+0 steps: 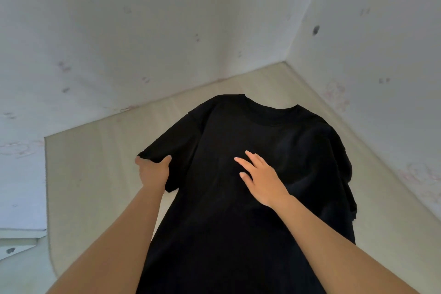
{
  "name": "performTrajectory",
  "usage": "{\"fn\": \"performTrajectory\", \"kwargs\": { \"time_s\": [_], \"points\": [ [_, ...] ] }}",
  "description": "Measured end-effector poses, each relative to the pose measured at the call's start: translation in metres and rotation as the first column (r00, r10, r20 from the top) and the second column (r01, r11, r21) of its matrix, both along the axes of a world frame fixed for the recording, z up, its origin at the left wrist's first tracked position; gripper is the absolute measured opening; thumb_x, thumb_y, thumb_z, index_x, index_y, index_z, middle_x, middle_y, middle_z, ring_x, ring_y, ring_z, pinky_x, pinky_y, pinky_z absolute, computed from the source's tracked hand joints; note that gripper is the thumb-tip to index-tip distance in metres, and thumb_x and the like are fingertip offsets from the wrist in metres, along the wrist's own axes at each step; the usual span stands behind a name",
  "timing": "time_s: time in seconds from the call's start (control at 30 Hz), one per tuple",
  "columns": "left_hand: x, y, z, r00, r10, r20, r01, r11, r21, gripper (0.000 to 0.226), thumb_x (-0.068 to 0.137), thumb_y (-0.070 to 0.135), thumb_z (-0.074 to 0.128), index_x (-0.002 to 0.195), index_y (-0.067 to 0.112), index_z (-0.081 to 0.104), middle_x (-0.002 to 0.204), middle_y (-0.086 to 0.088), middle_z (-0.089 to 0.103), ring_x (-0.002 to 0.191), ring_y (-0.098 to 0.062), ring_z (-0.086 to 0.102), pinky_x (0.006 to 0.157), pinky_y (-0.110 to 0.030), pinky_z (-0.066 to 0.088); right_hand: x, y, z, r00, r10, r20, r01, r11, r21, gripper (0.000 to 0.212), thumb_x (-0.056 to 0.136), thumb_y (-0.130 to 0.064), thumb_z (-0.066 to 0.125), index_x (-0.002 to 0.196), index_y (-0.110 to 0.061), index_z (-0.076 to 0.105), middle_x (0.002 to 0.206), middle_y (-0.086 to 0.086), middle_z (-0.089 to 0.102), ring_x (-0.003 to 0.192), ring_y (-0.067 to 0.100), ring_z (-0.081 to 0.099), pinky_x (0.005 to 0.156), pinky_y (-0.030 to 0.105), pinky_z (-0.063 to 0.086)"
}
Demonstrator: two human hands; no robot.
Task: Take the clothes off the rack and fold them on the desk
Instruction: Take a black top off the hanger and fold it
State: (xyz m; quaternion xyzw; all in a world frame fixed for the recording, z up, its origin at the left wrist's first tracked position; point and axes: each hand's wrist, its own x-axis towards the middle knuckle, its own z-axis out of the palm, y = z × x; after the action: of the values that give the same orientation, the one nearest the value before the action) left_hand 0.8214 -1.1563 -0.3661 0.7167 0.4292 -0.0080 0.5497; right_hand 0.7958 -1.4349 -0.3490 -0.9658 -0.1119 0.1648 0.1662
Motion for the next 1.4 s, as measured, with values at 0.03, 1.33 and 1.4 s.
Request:
{"fn": "performTrajectory", "kwargs": {
  "time_s": [0.03, 1.33, 1.4],
  "points": [
    [0.008, 0.003, -0.002, 0.997, -0.064, -0.040, 0.067, 0.995, 0.079, 0.052, 0.090, 0.020, 0.064, 0.134, 0.003, 0.043, 0.122, -0.017, 0.058, 0.113, -0.037, 0.057, 0.098, -0.048, 0.047, 0.010, 0.002, -0.005, 0.998, 0.057, 0.008, -0.056, 0.998, -0.025, 0.049, 0.104, -0.040, 0.030, 0.151, -0.042, 0.015, 0.162, -0.007, 0.002, 0.149, 0.017, -0.001, 0.118, 0.037, 0.013],
    [0.027, 0.007, 0.104, 0.718, -0.664, 0.210, 0.621, 0.747, 0.238, 0.011, 0.093, 0.038, 0.054, 0.091, 0.029, 0.059, 0.076, 0.014, 0.067, 0.074, -0.001, 0.065, 0.062, -0.017, 0.049, 0.267, 0.024, 0.058, 0.997, -0.072, -0.025, 0.076, 0.944, 0.320, 0.017, 0.087, 0.003, 0.061, 0.094, -0.011, 0.068, 0.095, 0.002, 0.068, 0.083, 0.010, 0.062, 0.072, 0.008, 0.046],
    [0.014, -0.035, 0.099, 0.545, -0.813, 0.206, 0.805, 0.576, 0.142, 0.007, 0.096, 0.034, 0.053, 0.096, 0.032, 0.060, 0.084, 0.015, 0.068, 0.078, -0.004, 0.066, 0.068, -0.020, 0.052, 0.256, 0.001, 0.056, 0.989, -0.101, -0.108, 0.131, 0.940, 0.316, 0.029, 0.089, 0.009, 0.053, 0.104, -0.011, 0.068, 0.106, 0.002, 0.066, 0.093, 0.012, 0.063, 0.075, 0.008, 0.046]
  ]
}}
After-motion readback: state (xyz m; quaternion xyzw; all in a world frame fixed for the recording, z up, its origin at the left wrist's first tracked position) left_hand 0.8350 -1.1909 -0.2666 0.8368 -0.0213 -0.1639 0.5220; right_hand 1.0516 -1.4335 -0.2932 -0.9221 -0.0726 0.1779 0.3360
